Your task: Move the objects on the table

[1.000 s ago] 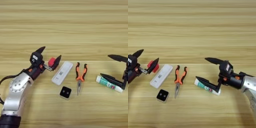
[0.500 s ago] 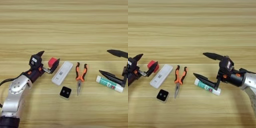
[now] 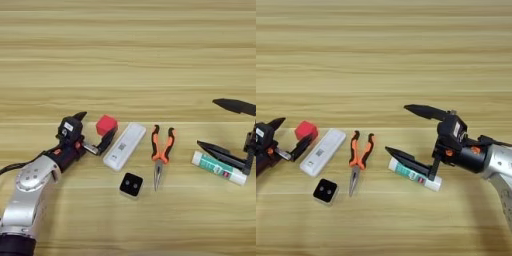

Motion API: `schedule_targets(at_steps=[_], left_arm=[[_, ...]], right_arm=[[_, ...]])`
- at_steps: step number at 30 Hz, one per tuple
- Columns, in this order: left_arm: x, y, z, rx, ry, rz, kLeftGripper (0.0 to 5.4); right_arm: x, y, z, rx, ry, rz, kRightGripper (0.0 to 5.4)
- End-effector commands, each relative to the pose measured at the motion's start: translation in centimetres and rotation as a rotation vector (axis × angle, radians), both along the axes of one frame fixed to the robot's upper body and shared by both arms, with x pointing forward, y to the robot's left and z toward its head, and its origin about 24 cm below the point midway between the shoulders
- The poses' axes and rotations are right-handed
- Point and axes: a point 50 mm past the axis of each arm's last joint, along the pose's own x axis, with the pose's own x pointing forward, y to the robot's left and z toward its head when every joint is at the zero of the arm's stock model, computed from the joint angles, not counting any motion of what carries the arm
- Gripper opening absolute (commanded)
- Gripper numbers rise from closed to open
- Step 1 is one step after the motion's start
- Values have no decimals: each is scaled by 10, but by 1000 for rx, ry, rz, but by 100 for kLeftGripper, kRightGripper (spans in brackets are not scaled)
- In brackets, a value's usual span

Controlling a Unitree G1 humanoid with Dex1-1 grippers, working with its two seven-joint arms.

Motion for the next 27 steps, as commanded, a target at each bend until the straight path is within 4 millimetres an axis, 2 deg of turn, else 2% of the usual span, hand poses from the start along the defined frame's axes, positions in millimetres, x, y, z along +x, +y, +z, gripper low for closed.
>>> schedule_targets(at_steps=[1, 12, 14, 27], left_arm=[[3, 1, -3, 41, 32, -6, 540], [6, -5, -8, 57, 56, -27, 540], [6, -5, -8, 60, 60, -29, 509], [4, -9, -12, 76, 83, -46, 389]], right_arm=[[1, 0, 4, -11, -9, 9, 538], [0, 3, 1, -17, 1, 22, 538], [-1, 3, 1, -17, 1, 22, 540], [-3, 3, 3, -16, -8, 30, 540]])
